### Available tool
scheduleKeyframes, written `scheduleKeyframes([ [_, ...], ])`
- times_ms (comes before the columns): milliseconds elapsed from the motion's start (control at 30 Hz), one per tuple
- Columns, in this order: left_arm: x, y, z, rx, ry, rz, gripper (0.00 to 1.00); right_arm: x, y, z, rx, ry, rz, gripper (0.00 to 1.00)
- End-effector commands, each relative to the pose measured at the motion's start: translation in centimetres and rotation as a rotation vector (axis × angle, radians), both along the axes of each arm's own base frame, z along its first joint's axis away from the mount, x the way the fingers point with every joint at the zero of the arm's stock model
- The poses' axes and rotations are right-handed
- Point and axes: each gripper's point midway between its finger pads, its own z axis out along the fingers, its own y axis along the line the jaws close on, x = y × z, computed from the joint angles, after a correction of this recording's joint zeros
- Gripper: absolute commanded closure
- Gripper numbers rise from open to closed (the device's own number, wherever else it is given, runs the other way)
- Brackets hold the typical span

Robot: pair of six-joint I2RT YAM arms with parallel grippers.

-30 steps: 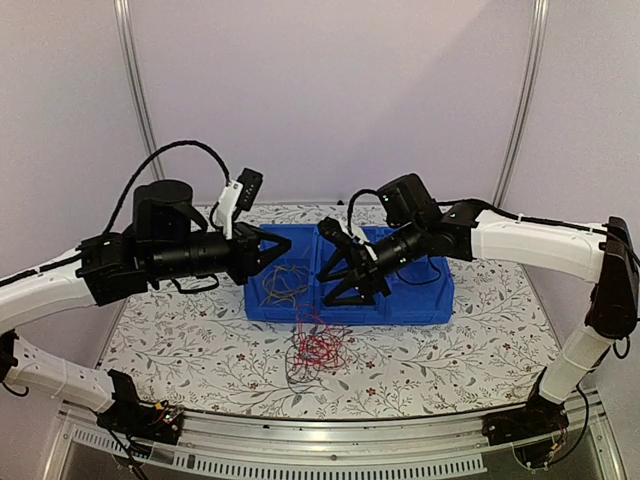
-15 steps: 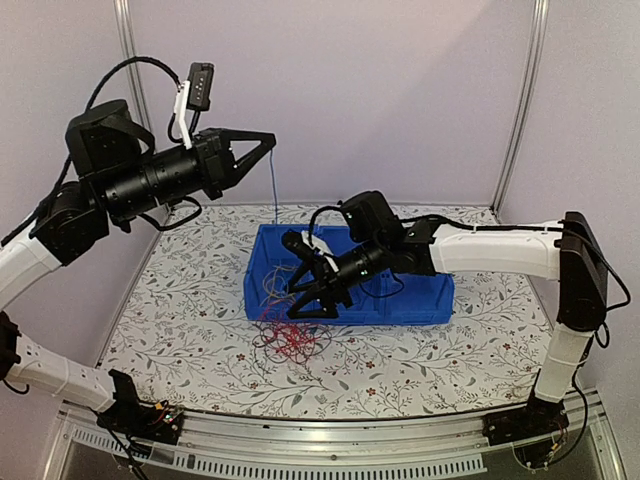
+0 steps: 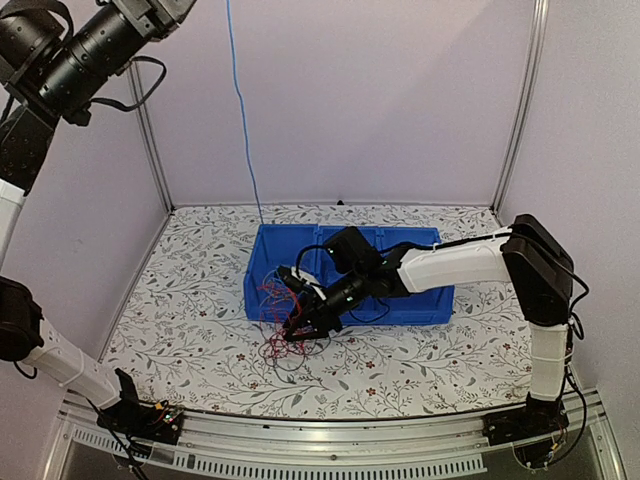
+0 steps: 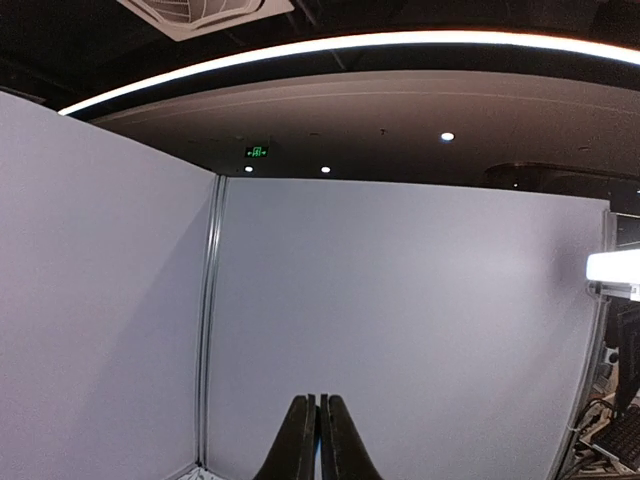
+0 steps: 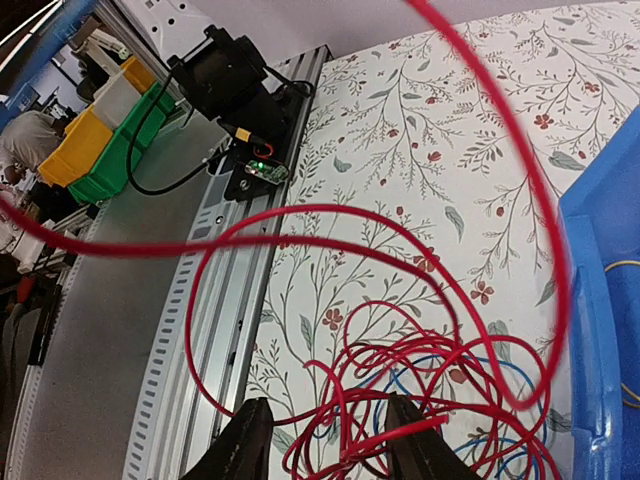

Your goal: Untangle the cables

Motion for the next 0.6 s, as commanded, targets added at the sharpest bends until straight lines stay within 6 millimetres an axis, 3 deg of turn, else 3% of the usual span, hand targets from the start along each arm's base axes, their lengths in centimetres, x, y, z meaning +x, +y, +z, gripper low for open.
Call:
scheduleKeyframes([
  [0, -3.1, 3.3, 6.7, -0.164, -0.164, -0.008, 1.0, -1.5, -0.9, -4.2, -0.076, 0.079, 0.023, 0.58],
  [100, -3.8, 4.7, 9.3, -0.237, -0.22, 0.008, 1.0, -1.9, -1.7, -6.3, -0.125, 0.098, 0.022, 0.57],
  [200, -4.0, 5.4, 10.5, -0.286, -0.243, 0.021, 1.0, -2.4, -2.5, -7.8, -0.159, 0.108, 0.033, 0.7],
  [367, -4.0, 6.5, 11.3, -0.318, -0.281, 0.077, 1.0, -3.2, -3.9, -9.9, -0.225, 0.113, 0.056, 0.9],
  [500, -3.3, 7.1, 11.1, -0.305, -0.275, 0.148, 1.0, -4.0, -5.8, -11.7, -0.298, 0.089, 0.072, 0.91],
  [567, -2.8, 6.6, 9.9, -0.273, -0.256, 0.156, 1.0, -4.3, -6.8, -11.4, -0.304, 0.05, 0.078, 0.87],
])
